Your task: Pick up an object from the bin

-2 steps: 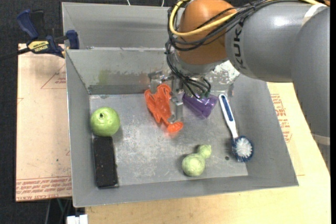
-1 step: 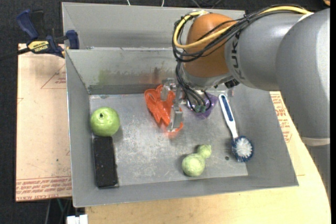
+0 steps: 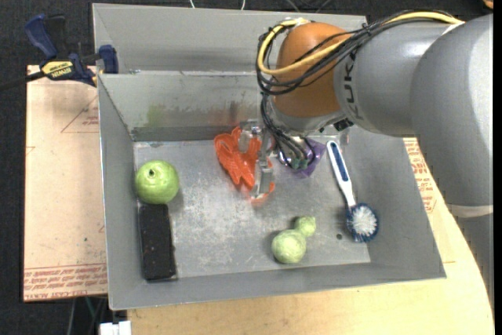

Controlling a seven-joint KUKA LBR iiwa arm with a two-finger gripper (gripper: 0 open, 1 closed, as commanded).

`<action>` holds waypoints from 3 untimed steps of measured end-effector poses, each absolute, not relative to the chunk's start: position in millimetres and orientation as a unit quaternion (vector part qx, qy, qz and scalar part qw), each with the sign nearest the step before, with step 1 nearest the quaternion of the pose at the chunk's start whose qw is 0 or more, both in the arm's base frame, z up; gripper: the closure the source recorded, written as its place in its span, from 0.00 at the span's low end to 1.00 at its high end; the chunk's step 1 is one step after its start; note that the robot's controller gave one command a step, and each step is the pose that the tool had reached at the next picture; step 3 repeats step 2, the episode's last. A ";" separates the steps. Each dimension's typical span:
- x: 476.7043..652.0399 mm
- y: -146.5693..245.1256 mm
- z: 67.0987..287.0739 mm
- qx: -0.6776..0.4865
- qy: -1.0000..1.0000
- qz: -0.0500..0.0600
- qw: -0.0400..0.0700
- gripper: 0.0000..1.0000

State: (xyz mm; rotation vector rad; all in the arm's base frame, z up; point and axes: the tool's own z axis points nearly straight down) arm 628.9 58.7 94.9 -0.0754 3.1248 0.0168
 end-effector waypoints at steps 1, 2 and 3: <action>651.0 62.0 108.3 -0.040 0.999 0.006 0.011 0.00; 633.5 13.5 71.5 -0.010 1.000 0.006 0.012 0.00; 633.5 13.5 71.5 -0.010 1.000 0.006 0.012 0.00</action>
Offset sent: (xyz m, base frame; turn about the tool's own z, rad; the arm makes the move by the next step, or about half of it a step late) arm 0.0031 -0.0444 -0.0249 0.0239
